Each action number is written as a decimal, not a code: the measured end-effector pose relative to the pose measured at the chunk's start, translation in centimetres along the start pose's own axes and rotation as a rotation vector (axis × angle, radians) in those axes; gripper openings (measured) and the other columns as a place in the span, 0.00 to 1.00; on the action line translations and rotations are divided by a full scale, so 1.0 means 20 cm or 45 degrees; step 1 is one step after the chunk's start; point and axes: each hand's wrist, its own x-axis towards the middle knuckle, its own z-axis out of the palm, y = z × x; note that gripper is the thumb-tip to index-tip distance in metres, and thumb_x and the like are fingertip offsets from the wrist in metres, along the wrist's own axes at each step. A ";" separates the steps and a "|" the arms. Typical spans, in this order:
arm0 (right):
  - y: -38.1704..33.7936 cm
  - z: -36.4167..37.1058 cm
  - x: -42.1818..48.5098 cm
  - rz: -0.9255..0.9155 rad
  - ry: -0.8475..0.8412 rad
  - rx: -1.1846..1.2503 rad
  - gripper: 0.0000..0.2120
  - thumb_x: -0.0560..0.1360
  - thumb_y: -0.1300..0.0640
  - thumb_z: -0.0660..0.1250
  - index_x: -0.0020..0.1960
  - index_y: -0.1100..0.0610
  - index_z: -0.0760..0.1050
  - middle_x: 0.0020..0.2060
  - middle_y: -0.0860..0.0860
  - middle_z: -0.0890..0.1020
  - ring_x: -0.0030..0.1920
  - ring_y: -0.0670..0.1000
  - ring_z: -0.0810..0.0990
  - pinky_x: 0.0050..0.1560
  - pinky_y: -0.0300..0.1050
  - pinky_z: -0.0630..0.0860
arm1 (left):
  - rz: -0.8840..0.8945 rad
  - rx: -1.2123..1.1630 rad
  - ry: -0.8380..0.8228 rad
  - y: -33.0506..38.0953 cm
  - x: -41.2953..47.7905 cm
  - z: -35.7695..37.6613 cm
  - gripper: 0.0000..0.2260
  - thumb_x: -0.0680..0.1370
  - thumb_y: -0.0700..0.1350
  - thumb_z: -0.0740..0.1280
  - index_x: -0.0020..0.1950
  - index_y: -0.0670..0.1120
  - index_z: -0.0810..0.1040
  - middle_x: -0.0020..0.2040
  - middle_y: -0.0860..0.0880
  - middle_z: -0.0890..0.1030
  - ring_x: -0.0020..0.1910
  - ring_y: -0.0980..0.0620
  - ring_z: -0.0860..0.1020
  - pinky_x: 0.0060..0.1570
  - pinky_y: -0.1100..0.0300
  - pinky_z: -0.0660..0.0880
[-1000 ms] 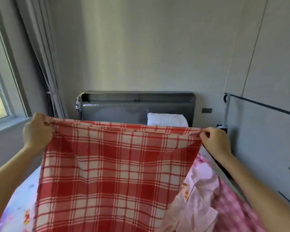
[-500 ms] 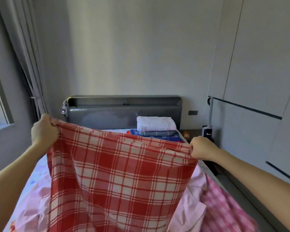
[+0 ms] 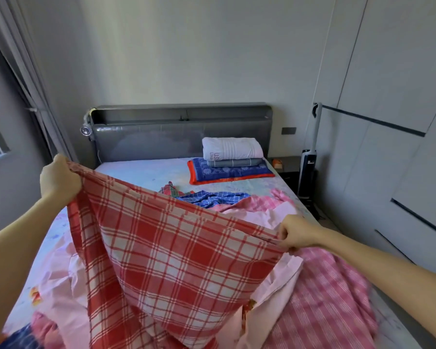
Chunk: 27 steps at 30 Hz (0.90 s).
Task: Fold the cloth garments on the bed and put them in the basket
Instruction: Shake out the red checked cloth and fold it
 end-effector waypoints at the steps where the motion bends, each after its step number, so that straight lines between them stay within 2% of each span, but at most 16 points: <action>1: 0.01 0.02 0.01 0.014 0.033 0.076 0.16 0.70 0.66 0.69 0.25 0.56 0.75 0.22 0.50 0.79 0.25 0.47 0.80 0.29 0.36 0.76 | -0.009 0.008 -0.004 -0.02 0.00 0.00 0.12 0.72 0.32 0.62 0.55 0.33 0.70 0.50 0.27 0.75 0.50 0.29 0.74 0.48 0.43 0.73; 3: 0.01 0.07 0.03 0.082 0.160 0.200 0.12 0.70 0.64 0.70 0.28 0.61 0.77 0.22 0.53 0.79 0.23 0.48 0.78 0.26 0.37 0.75 | -0.022 0.031 -0.015 -0.07 0.00 0.01 0.13 0.72 0.32 0.63 0.56 0.33 0.70 0.50 0.27 0.75 0.50 0.28 0.74 0.48 0.42 0.72; 5: 0.01 0.11 0.08 0.195 0.371 0.297 0.08 0.69 0.65 0.68 0.34 0.69 0.78 0.22 0.55 0.79 0.20 0.49 0.76 0.21 0.36 0.71 | -0.024 0.046 -0.023 -0.11 0.00 0.01 0.12 0.72 0.32 0.63 0.56 0.34 0.70 0.50 0.27 0.75 0.50 0.28 0.74 0.48 0.43 0.72; 7: 0.00 0.14 0.13 0.277 0.554 0.389 0.08 0.68 0.67 0.65 0.35 0.71 0.78 0.21 0.58 0.79 0.19 0.51 0.76 0.19 0.34 0.68 | -0.017 0.050 -0.034 -0.15 -0.01 0.02 0.12 0.72 0.32 0.63 0.56 0.34 0.70 0.49 0.27 0.76 0.49 0.29 0.74 0.46 0.44 0.72; 9: -0.02 0.13 0.16 0.311 0.693 0.484 0.10 0.68 0.67 0.62 0.30 0.70 0.76 0.19 0.58 0.78 0.18 0.51 0.76 0.19 0.33 0.68 | 0.004 0.061 -0.044 -0.17 -0.02 0.02 0.12 0.72 0.31 0.62 0.55 0.35 0.70 0.48 0.28 0.76 0.48 0.30 0.74 0.44 0.46 0.70; 13: -0.04 0.03 0.21 0.317 0.915 0.528 0.12 0.67 0.68 0.61 0.26 0.63 0.72 0.14 0.49 0.71 0.20 0.51 0.77 0.20 0.35 0.68 | 0.080 0.058 -0.077 -0.18 -0.04 0.01 0.07 0.72 0.33 0.63 0.50 0.36 0.72 0.45 0.30 0.77 0.42 0.34 0.74 0.39 0.52 0.67; 15: -0.04 -0.05 0.22 0.273 1.002 0.450 0.11 0.66 0.68 0.61 0.27 0.57 0.68 0.20 0.52 0.74 0.29 0.58 0.81 0.26 0.39 0.72 | 0.115 0.076 -0.159 -0.19 -0.03 -0.01 0.06 0.72 0.33 0.65 0.48 0.37 0.76 0.44 0.32 0.79 0.43 0.35 0.75 0.40 0.54 0.67; 16: -0.06 -0.11 0.22 0.230 1.045 0.418 0.08 0.67 0.67 0.63 0.31 0.59 0.69 0.27 0.55 0.76 0.34 0.60 0.81 0.31 0.45 0.76 | 0.136 0.089 -0.207 -0.19 -0.02 -0.03 0.06 0.71 0.33 0.65 0.47 0.37 0.77 0.44 0.33 0.80 0.43 0.35 0.76 0.40 0.54 0.68; 18: -0.11 -0.26 0.23 0.147 1.102 0.419 0.04 0.70 0.66 0.66 0.43 0.61 0.72 0.41 0.56 0.78 0.42 0.58 0.78 0.41 0.50 0.77 | 0.162 0.101 -0.289 -0.18 0.00 -0.08 0.08 0.70 0.31 0.63 0.46 0.37 0.78 0.44 0.34 0.80 0.43 0.37 0.76 0.42 0.54 0.70; 19: -0.14 -0.36 0.24 0.123 1.121 0.426 0.06 0.71 0.67 0.66 0.47 0.61 0.74 0.45 0.55 0.78 0.45 0.56 0.78 0.44 0.50 0.77 | 0.173 0.100 -0.307 -0.17 0.01 -0.11 0.08 0.70 0.30 0.63 0.47 0.36 0.78 0.44 0.34 0.80 0.44 0.38 0.76 0.43 0.53 0.71; 20: -0.19 -0.47 0.25 0.085 1.146 0.431 0.07 0.71 0.69 0.65 0.46 0.60 0.78 0.47 0.56 0.80 0.44 0.55 0.79 0.44 0.49 0.77 | 0.179 0.100 -0.305 -0.15 0.03 -0.15 0.08 0.70 0.30 0.63 0.47 0.35 0.78 0.44 0.34 0.80 0.44 0.38 0.76 0.43 0.53 0.70; 22: -0.33 -0.73 0.26 -0.029 1.263 0.474 0.11 0.70 0.71 0.63 0.43 0.60 0.82 0.46 0.60 0.84 0.40 0.54 0.82 0.39 0.44 0.79 | 0.206 0.061 -0.243 -0.08 0.11 -0.23 0.09 0.70 0.30 0.63 0.48 0.34 0.78 0.44 0.34 0.80 0.43 0.39 0.76 0.42 0.53 0.69; 23: -0.44 -0.88 0.23 -0.104 1.383 0.497 0.11 0.70 0.71 0.62 0.44 0.63 0.82 0.45 0.62 0.84 0.41 0.56 0.82 0.39 0.42 0.79 | 0.222 0.007 -0.170 -0.02 0.18 -0.29 0.09 0.70 0.29 0.62 0.47 0.34 0.77 0.44 0.34 0.80 0.43 0.39 0.75 0.40 0.54 0.69; 26: -0.72 -1.15 0.08 -0.368 2.014 0.457 0.14 0.73 0.71 0.57 0.51 0.68 0.79 0.48 0.64 0.82 0.49 0.61 0.80 0.47 0.44 0.72 | 0.185 -0.314 0.179 0.17 0.36 -0.47 0.09 0.69 0.28 0.60 0.44 0.38 0.75 0.40 0.41 0.77 0.41 0.42 0.74 0.39 0.54 0.68; 27: -0.78 -1.18 0.05 -0.413 2.103 0.412 0.13 0.73 0.70 0.57 0.51 0.68 0.79 0.48 0.64 0.81 0.49 0.62 0.79 0.48 0.46 0.70 | 0.133 -0.458 0.286 0.21 0.42 -0.51 0.11 0.69 0.28 0.60 0.44 0.40 0.76 0.39 0.42 0.77 0.41 0.43 0.74 0.40 0.53 0.70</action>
